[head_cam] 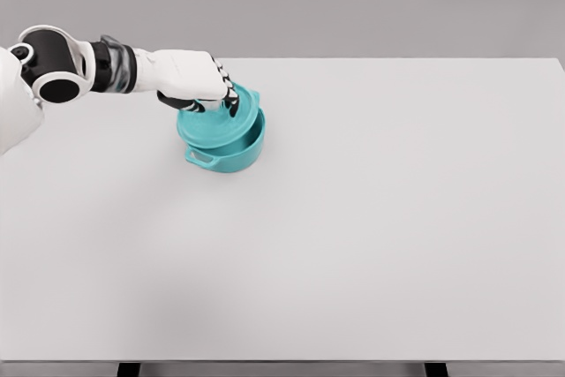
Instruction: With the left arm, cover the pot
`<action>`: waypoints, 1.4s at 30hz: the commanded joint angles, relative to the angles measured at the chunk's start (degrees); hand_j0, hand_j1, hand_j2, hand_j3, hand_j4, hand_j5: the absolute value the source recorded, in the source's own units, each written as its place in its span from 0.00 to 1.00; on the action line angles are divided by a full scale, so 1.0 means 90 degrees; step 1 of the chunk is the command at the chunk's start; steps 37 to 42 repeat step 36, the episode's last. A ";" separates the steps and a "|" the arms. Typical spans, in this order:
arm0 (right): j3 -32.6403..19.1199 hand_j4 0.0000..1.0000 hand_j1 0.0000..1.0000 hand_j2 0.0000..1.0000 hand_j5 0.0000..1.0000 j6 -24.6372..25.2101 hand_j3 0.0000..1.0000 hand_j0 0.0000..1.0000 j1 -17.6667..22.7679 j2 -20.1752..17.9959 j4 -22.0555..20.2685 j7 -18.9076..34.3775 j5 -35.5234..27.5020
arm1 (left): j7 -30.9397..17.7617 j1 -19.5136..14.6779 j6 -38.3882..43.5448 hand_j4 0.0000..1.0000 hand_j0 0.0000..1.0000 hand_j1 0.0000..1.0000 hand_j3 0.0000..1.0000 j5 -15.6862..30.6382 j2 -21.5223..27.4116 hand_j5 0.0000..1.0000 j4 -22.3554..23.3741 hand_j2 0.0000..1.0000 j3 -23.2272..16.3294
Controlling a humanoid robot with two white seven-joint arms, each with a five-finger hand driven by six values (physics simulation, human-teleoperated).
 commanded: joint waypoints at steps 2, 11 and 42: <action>0.0001 1.00 1.00 1.00 1.00 -0.0001 1.00 1.00 0.0000 -0.0001 0.0000 0.0002 -0.0003 | 0.0003 0.0010 0.0015 0.66 0.66 0.66 0.66 0.0021 -0.0015 0.66 0.0001 0.66 0.0005; 0.0001 1.00 1.00 1.00 1.00 -0.0001 1.00 1.00 0.0000 -0.0001 0.0000 0.0002 -0.0003 | 0.0003 0.0039 0.0015 0.79 0.79 0.79 0.79 0.0021 -0.0034 0.79 0.0001 0.79 0.0005; 0.0001 1.00 1.00 1.00 1.00 -0.0001 1.00 1.00 0.0000 -0.0001 0.0000 0.0002 -0.0003 | 0.0061 0.0146 0.0015 1.00 1.00 1.00 1.00 0.2345 0.0815 1.00 0.3067 1.00 0.0181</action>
